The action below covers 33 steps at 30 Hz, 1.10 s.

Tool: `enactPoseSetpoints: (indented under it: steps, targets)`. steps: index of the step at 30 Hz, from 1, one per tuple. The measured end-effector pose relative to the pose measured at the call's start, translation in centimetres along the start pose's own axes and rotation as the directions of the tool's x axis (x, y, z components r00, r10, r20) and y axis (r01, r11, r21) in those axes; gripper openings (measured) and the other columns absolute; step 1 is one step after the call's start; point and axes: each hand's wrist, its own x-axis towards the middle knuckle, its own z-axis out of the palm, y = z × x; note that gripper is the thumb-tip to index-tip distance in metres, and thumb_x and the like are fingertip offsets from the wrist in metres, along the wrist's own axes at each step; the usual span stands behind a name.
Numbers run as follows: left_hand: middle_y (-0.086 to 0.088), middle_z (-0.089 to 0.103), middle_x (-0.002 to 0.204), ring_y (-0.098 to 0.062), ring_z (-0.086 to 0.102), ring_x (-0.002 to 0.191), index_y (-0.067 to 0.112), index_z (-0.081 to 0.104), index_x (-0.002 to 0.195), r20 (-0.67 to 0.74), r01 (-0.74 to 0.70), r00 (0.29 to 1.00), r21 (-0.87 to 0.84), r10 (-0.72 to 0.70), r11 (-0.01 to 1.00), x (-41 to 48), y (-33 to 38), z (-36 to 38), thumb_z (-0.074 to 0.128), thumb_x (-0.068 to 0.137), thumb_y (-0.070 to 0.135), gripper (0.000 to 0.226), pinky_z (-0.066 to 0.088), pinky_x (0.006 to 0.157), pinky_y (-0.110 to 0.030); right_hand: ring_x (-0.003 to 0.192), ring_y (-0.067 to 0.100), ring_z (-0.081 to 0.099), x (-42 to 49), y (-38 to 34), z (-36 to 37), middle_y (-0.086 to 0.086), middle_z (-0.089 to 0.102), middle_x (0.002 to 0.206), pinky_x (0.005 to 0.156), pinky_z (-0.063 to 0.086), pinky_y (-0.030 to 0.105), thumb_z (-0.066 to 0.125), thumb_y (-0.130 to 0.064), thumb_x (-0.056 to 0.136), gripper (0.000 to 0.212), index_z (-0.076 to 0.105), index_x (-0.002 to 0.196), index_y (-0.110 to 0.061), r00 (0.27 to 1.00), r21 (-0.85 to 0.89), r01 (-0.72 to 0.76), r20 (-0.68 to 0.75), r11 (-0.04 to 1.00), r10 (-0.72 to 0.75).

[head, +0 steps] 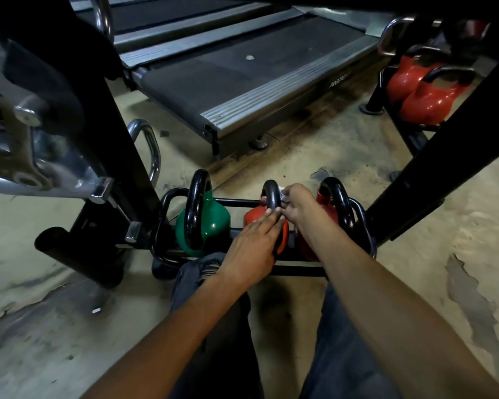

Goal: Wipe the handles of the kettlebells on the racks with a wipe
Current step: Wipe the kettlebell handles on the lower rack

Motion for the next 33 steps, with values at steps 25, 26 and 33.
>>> enactPoseSetpoints:
  steps: [25, 26, 33]
  targets:
    - [-0.006, 0.000, 0.168, -0.022, 0.019, 0.151, 0.015, 0.018, 0.159, 0.052, -0.060, 0.997, 0.037, 0.058, 0.998, -4.7, 0.3, 1.4, 0.063, 0.089, 0.018, 0.083, 0.015, 0.124, -0.034, 0.109, 0.019, 0.064, -3.9, -4.1, 0.5, 0.000, 0.067, 0.108, 0.123, 0.018, 0.054, 0.039, -0.031, 0.100, 0.036, 0.070, 0.111, -0.019, 0.501, -0.183, 0.480, 0.860, -0.858, 0.097]
    - [-0.004, 0.000, 0.168, -0.021, 0.020, 0.150, 0.015, 0.020, 0.158, 0.053, -0.059, 0.997, 0.003, 0.059, 0.998, -4.7, 0.3, 1.2, 0.061, 0.091, 0.020, 0.080, 0.017, 0.123, -0.033, 0.110, 0.019, 0.063, -3.9, -3.7, 0.2, 0.000, 0.067, 0.109, 0.122, 0.022, 0.050, 0.037, -0.031, 0.099, 0.036, 0.070, 0.110, -0.019, 0.492, -0.216, 0.496, 0.868, -0.841, 0.067]
    - [0.007, 0.046, 0.149, -0.011, 0.053, 0.127, 0.022, 0.055, 0.140, -0.010, -0.031, 1.000, -0.176, 0.029, 0.984, -5.3, -1.8, 0.2, 0.058, 0.097, 0.034, 0.044, 0.046, 0.106, -0.028, 0.148, 0.015, 0.035, -6.0, 1.4, -6.9, -0.002, 0.050, 0.151, 0.127, 0.017, 0.046, 0.047, -0.029, 0.100, 0.041, 0.057, 0.139, -0.025, 0.279, -0.147, 0.636, 0.959, -0.757, 0.048]
